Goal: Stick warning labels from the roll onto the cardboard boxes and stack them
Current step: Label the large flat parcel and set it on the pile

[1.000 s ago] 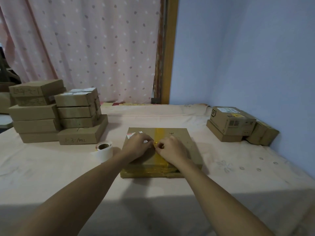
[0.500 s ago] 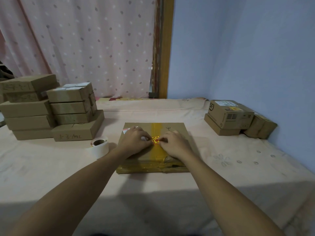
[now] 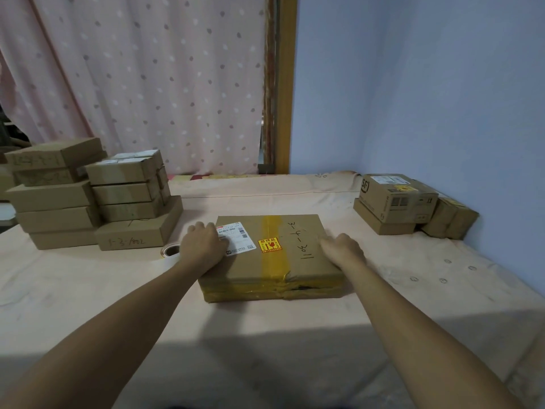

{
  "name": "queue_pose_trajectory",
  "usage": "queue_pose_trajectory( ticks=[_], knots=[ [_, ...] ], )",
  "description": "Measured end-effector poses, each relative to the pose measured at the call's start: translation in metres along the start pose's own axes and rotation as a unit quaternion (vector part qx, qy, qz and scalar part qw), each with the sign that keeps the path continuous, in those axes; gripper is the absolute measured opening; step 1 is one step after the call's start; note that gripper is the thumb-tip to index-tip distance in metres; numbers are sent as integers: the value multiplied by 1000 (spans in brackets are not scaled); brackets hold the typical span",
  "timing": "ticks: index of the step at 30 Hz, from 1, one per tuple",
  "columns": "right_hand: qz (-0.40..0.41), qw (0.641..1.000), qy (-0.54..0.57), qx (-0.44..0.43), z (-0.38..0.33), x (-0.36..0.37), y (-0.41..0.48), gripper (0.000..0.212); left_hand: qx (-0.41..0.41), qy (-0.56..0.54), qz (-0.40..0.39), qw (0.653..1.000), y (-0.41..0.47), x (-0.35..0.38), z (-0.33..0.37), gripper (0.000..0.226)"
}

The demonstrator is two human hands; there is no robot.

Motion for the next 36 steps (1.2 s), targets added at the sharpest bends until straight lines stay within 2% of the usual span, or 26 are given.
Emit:
queue_pose_trajectory(
  ticks=[2,5,8,11,13,15,17,21,23,25,28,30,33,36],
  knots=[
    [-59,986,148,56,9,2,-1,49,-51,-38,-62,996,-3,3,-8,27],
    [-115,963,234,65,11,3,-7,39,-85,-93,-110,986,-4,11,-8,25],
    [-159,944,282,64,12,-1,-11,44,-133,-176,-113,969,-4,15,-8,33],
    [-161,926,340,24,6,-26,-6,44,-173,-265,-91,944,1,12,0,47],
    [-130,915,382,-18,-1,-52,-3,54,-201,-346,-71,914,6,4,15,40],
    [-68,899,428,-65,-6,-83,-3,68,-222,-442,-70,867,12,-3,40,35],
    [-8,871,480,-100,-3,-111,-3,74,-220,-514,-74,826,18,-11,70,35],
    [115,808,566,-116,14,-163,2,50,-191,-618,-93,757,22,-26,141,15],
    [157,795,576,-104,23,-188,6,58,-165,-660,-98,726,22,-32,174,12],
    [170,793,577,-97,31,-208,12,71,-134,-699,-110,694,25,-33,206,14],
    [190,823,526,-95,43,-235,19,51,-78,-731,-132,665,23,-38,253,19],
    [197,845,488,-94,52,-250,33,45,-45,-744,-139,652,26,-40,281,20],
    [201,860,462,-82,62,-269,59,43,-2,-736,-156,658,40,-38,317,24],
    [202,851,482,-49,73,-285,91,65,37,-701,-164,693,58,-36,351,27]
  ],
)
Point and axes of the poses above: each hand's wrist, its own y-axis towards the middle knuckle, its own x-axis out of the palm, z = x × y, the point moved 4 cm from there along y, towards the middle knuckle, and after that the axes turned 10 degrees about y, right-handed, at the moved point
